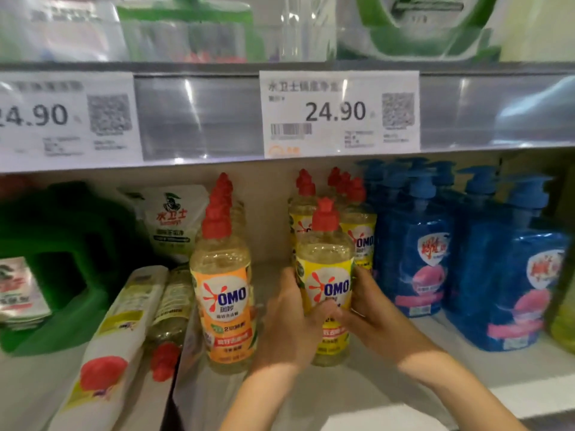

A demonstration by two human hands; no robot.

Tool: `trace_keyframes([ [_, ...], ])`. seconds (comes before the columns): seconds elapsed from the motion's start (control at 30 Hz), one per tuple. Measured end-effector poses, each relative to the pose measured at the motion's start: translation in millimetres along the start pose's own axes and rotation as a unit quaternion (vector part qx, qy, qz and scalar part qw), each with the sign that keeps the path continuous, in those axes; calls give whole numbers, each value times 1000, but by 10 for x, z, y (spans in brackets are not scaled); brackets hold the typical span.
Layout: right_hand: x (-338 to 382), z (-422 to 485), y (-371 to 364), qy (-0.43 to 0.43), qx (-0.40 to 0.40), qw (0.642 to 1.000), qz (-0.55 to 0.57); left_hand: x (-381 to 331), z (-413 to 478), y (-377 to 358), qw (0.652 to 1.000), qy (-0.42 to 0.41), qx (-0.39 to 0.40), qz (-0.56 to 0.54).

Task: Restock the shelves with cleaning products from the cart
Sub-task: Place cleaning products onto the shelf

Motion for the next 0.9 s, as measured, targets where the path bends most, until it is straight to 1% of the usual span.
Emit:
trace_keyframes([
  [0.03, -19, 34, 8, -6, 12, 1000, 4, -12, 43, -2, 1000, 1, -1, 9],
  [0.1, -88, 123, 81, -11, 11, 1000, -11, 4, 171, -29, 1000, 16, -1, 7],
  [0.2, -145, 278, 237, -41, -36, 993, -105, 49, 382, -77, 998, 52, -6, 44],
  [0.3, -186, 401, 349, -49, -60, 989, -127, 23, 553, -134, 998, 42, -14, 55],
  [0.33, -208, 416, 404, -51, -82, 988, -124, 36, 612, -152, 997, 48, -18, 57],
  [0.4, -178, 404, 366, -37, -80, 975, -202, 88, 714, -168, 995, 69, -29, 62],
  [0.43, -160, 374, 377, -15, -99, 974, -204, 113, 756, -167, 995, 72, -33, 55],
  [0.47, -227, 382, 385, -38, -120, 975, -186, 143, 795, -161, 996, 72, -39, 47],
  [0.53, -276, 369, 242, -32, -72, 968, -238, 239, 874, -152, 994, 79, -50, 52],
  [0.57, -377, 372, 186, -55, -51, 970, -233, 280, 894, -153, 993, 85, -53, 63],
  [0.6, -454, 376, 177, -73, -46, 967, -242, 308, 926, -159, 991, 88, -55, 79],
  [0.63, -500, 383, 164, -96, -31, 957, -273, 336, 967, -163, 991, 90, -56, 82],
  [0.7, -556, 377, 138, -124, -7, 943, -309, 358, 1052, -187, 993, 85, -57, 53],
  [0.8, -590, 405, 122, -136, 3, 946, -296, 385, 1104, -164, 993, 89, -65, 44],
  [0.9, -585, 446, 152, -131, -5, 949, -285, 440, 1137, -135, 988, 104, -67, 90],
])
Point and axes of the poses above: each hand's wrist, its own z-axis towards the middle knuckle, its own y-axis out of the back of the hand, x = y × z, the point moved 10 cm from there along z, towards the middle knuckle, and after that the axes turned 9 degrees about x, right-handed, at the moved point
